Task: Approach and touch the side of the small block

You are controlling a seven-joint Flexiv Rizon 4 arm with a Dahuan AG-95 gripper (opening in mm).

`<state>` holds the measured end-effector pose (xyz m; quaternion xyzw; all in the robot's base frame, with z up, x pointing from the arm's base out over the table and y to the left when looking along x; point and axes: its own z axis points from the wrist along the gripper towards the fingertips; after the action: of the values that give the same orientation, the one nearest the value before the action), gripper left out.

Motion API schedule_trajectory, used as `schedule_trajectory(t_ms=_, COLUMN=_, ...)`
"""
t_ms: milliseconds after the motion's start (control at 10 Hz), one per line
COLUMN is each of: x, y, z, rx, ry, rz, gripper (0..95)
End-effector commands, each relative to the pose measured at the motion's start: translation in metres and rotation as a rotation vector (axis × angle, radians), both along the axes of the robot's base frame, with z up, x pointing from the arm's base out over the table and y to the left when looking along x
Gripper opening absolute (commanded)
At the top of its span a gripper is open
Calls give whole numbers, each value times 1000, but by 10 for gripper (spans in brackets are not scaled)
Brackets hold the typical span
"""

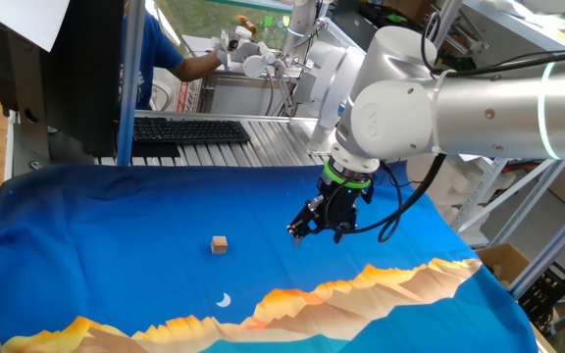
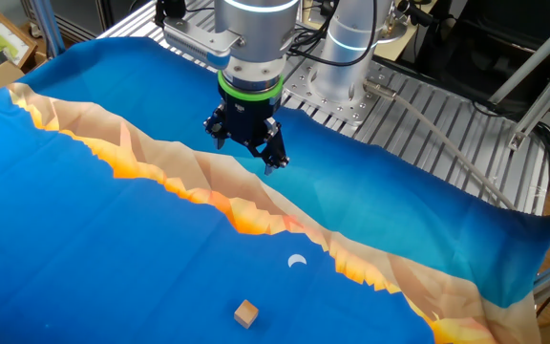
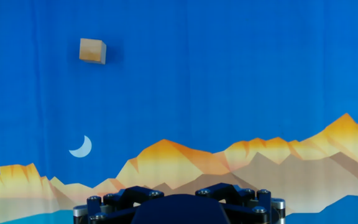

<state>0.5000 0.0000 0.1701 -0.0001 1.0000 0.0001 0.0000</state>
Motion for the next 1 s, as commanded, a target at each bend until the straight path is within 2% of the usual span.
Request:
schedule_trajectory(t_ms=100, x=0, y=0, z=0, rx=44, ry=42, rz=-34, gripper=0)
schedule_trajectory(t_ms=1000, x=0, y=0, z=0, rx=57, ry=58, rz=-34, gripper=0)
